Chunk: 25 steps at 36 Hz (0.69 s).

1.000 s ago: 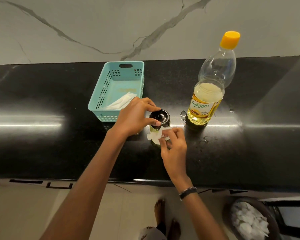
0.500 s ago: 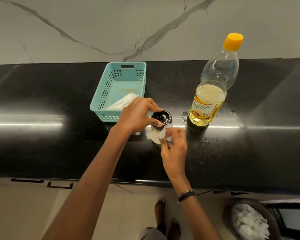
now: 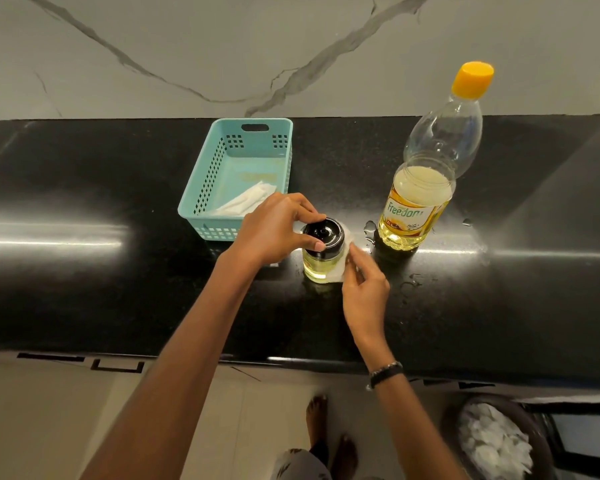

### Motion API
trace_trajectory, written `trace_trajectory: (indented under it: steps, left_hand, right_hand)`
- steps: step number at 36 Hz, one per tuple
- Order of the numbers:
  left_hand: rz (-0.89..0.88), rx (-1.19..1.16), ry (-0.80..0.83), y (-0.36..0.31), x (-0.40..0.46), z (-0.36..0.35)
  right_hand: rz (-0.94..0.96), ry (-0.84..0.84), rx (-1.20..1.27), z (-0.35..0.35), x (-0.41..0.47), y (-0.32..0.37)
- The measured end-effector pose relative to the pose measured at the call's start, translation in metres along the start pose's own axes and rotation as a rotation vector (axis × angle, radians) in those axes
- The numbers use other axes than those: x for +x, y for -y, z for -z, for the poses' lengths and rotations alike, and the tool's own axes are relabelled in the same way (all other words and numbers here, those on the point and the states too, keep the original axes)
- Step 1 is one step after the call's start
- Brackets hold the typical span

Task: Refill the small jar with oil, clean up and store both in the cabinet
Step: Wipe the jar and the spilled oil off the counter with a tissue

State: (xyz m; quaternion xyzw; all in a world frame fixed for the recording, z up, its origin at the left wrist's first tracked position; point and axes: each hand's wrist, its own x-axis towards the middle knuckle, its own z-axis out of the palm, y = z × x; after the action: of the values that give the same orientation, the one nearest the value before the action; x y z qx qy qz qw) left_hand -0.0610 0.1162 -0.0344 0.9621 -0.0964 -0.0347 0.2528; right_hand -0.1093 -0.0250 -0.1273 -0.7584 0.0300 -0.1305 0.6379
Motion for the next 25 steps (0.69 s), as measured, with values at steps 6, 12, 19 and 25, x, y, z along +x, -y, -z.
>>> trace_trajectory:
  steps: [6, 12, 19, 25]
  left_hand:
    - [-0.011, -0.017, -0.002, 0.002, -0.001, -0.002]
    - [-0.011, -0.057, 0.004, 0.004, -0.001, -0.002]
    - [-0.008, -0.076, 0.010, 0.006, -0.002, -0.003]
    - [-0.009, -0.116, 0.005, 0.010, -0.005, -0.006]
  right_hand:
    - [-0.153, 0.081, -0.170, 0.007, -0.007, -0.014]
    - [-0.037, 0.047, 0.026, 0.011, 0.007, 0.018]
    - [-0.123, 0.317, -0.082, 0.011, 0.037, 0.001]
    - [-0.185, 0.342, -0.145, 0.023, 0.029, -0.007]
